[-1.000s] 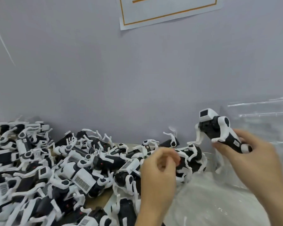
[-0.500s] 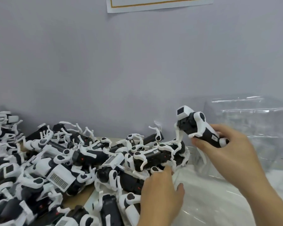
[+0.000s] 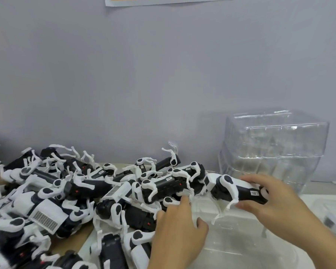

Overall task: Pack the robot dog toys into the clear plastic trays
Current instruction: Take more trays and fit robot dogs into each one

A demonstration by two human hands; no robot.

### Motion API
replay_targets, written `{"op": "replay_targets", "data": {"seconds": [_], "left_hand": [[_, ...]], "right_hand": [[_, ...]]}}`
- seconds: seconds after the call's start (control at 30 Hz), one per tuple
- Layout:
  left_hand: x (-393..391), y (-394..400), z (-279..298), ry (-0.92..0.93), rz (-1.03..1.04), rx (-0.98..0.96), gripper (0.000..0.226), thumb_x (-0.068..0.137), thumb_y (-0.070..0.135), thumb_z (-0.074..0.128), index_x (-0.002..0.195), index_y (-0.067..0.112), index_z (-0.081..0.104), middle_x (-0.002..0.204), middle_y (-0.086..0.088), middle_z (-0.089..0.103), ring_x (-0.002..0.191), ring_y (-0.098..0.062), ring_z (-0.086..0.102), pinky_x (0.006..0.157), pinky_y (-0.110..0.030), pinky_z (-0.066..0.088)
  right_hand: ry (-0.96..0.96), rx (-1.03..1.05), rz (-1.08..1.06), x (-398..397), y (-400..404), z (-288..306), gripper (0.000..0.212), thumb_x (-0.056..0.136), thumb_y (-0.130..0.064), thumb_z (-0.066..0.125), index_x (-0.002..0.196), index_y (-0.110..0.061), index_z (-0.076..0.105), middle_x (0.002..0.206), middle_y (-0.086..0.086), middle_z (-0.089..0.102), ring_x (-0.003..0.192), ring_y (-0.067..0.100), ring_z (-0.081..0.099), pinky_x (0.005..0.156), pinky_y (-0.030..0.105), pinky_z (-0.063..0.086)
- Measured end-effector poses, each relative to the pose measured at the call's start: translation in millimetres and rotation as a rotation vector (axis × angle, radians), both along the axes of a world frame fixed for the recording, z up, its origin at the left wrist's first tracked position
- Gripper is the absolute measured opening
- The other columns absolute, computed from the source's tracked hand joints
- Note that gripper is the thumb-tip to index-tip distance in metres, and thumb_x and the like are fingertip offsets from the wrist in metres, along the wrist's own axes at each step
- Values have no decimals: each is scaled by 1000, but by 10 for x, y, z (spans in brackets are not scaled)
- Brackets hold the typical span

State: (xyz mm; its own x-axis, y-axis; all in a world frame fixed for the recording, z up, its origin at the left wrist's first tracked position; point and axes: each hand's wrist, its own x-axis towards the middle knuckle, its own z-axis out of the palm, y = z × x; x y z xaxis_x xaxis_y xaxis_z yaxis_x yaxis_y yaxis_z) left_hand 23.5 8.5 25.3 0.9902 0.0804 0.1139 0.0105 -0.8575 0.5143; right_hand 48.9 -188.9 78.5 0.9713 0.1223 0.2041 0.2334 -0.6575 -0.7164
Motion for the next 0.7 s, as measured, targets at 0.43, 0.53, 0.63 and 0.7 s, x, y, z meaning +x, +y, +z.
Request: {"op": "replay_targets", "data": {"seconds": [0.43, 0.53, 0.63, 0.7], "left_hand": [[7, -48, -25, -24, -65, -376, 50, 89, 17, 53, 120, 48, 29, 117, 20, 40, 110, -3, 46, 81, -18, 36], [7, -34, -30, -16, -112, -385, 52, 90, 15, 50, 124, 51, 37, 121, 20, 45, 114, -2, 46, 93, -23, 41], [24, -26, -25, -17, -118, -391, 52, 92, 14, 49, 130, 48, 46, 124, 14, 46, 118, -4, 46, 102, -25, 40], [34, -31, -21, -15, -120, -398, 47, 91, 14, 49, 125, 47, 51, 121, 12, 46, 112, -2, 48, 95, -21, 41]], "right_hand": [[172, -154, 93, 20, -39, -111, 31, 63, -29, 90, 81, -47, 73, 82, -16, 66, 70, 7, 63, 60, 21, 53], [175, -148, 98, 42, 10, -188, 33, 63, -28, 91, 85, -43, 72, 90, -12, 64, 78, 7, 60, 63, 18, 46], [157, -124, 80, 59, 30, -233, 31, 63, -25, 91, 81, -40, 72, 86, -11, 65, 74, 8, 61, 62, 19, 48], [137, -112, 67, 74, 22, -253, 31, 63, -24, 91, 80, -40, 72, 82, -12, 66, 72, 6, 61, 60, 16, 46]]}}
